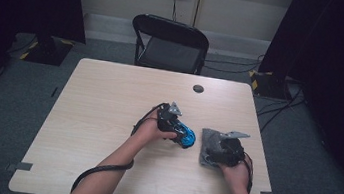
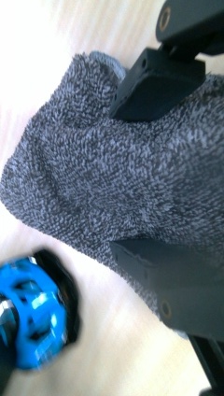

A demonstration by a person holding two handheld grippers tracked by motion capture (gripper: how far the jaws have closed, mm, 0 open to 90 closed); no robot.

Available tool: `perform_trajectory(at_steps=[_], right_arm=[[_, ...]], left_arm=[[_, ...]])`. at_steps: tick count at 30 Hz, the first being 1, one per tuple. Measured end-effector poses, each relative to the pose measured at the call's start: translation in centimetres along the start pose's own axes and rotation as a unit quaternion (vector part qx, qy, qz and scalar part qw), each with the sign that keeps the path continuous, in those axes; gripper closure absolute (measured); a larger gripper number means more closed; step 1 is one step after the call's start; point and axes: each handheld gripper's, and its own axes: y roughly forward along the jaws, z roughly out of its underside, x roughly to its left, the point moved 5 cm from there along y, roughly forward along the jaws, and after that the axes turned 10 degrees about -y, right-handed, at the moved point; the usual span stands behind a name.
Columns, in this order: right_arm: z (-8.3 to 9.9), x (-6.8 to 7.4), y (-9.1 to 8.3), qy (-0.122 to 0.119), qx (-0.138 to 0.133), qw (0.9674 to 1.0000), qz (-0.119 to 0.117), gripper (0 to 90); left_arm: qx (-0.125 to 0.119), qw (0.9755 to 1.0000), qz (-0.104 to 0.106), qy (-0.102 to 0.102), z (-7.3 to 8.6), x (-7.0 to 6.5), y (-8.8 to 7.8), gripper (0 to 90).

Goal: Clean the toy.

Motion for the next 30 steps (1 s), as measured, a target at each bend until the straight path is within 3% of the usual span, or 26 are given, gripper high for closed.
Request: perform_trajectory(at_steps=[3, 7, 13, 15, 21, 26, 30], right_arm=[[-0.5, -0.5, 0.1, 0.022, -0.006, 0.9997, 0.004, 27.0], [-0.8, 0.1, -0.6, 0.038, -0.014, 0.9992, 0.009, 22.7], [-0.4, 1.7, -1.4, 0.006, -0.004, 0.9997, 0.023, 22.0], [0.2, 1.7, -1.3, 0.007, 0.001, 0.9997, 0.022, 22.0], [1.3, 0.8, -1.3, 0.022, 0.001, 0.9998, 0.005, 22.3], [1.6, -0.3, -2.1, 0.020, 0.014, 0.9996, 0.015, 22.5], [1.8, -1.4, -2.9, 0.037, 0.017, 0.9988, 0.028, 23.0]], left_arm=[[0.000, 1.0000, 0.000, 0.000, 0.0, 0.0, 0.0, 0.0], [0.002, 1.0000, 0.000, 0.001, 0.0, 0.0, 0.0, 0.0], [0.001, 1.0000, -0.001, 0.001, 0.0, -0.1, 0.0, 0.0], [0.001, 1.0000, 0.000, 0.000, 0.0, -0.2, 0.0, 0.0], [0.000, 1.0000, 0.001, 0.001, 0.0, -0.2, 0.1, 0.0], [0.000, 1.0000, 0.002, 0.000, 0.0, -0.2, 0.1, 0.0], [0.001, 1.0000, 0.001, 0.000, -0.1, -0.3, 0.1, 0.0]])
